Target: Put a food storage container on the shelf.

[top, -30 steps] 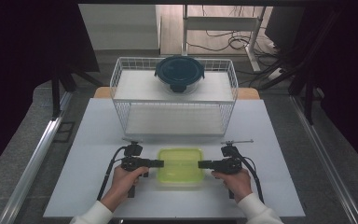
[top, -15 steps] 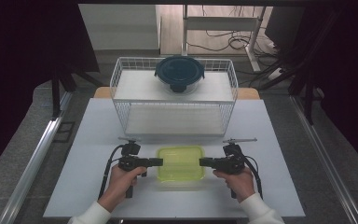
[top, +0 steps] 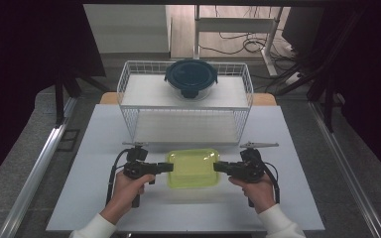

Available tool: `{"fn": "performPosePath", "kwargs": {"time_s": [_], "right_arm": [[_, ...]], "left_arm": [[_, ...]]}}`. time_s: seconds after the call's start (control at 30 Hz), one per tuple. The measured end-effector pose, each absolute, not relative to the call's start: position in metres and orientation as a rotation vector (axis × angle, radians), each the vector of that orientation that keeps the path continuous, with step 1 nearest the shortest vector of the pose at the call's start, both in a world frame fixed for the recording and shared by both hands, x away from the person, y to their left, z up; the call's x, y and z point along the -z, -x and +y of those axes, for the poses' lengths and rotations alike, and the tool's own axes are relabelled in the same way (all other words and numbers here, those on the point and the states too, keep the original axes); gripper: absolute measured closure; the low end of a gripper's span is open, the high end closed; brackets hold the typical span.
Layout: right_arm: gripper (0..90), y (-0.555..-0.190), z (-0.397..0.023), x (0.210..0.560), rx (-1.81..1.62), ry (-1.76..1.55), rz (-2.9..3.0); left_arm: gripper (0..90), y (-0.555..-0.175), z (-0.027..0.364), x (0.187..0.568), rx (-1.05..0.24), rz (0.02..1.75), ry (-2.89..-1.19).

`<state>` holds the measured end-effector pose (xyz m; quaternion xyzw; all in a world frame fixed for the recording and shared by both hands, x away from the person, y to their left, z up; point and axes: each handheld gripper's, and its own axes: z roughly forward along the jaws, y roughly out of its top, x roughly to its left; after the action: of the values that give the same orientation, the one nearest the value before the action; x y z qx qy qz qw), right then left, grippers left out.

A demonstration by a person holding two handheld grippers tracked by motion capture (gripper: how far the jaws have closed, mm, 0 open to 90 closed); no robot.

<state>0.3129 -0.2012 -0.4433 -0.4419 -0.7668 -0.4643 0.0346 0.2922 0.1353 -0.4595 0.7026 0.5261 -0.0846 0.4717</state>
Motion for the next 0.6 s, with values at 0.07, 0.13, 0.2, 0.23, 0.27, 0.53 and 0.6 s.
{"fn": "performPosePath", "kwargs": {"time_s": [0.07,0.13,0.2,0.23,0.27,0.53,0.6], "right_arm": [[79.0,-0.314,-0.201,0.439,1.441,1.350,-2.366],[79.1,-0.315,-0.200,0.434,1.456,1.343,-2.375],[79.1,-0.317,-0.200,0.429,1.469,1.340,-2.379],[79.1,-0.318,-0.200,0.426,1.482,1.334,-2.384],[79.1,-0.318,-0.200,0.423,1.489,1.334,-2.385],[79.0,-0.325,-0.199,0.394,1.560,1.300,-2.413],[79.1,-0.326,-0.198,0.386,1.577,1.293,-2.419]], "left_arm": [[76.5,-0.293,0.137,0.455,0.204,1.279,-1.715],[76.6,-0.295,0.137,0.450,0.194,1.273,-1.709],[76.6,-0.297,0.138,0.443,0.179,1.264,-1.710],[76.6,-0.298,0.138,0.439,0.173,1.259,-1.708],[76.7,-0.299,0.138,0.435,0.167,1.252,-1.707],[77.0,-0.304,0.140,0.399,0.102,1.211,-1.702],[77.0,-0.305,0.141,0.391,0.087,1.201,-1.701]]}}
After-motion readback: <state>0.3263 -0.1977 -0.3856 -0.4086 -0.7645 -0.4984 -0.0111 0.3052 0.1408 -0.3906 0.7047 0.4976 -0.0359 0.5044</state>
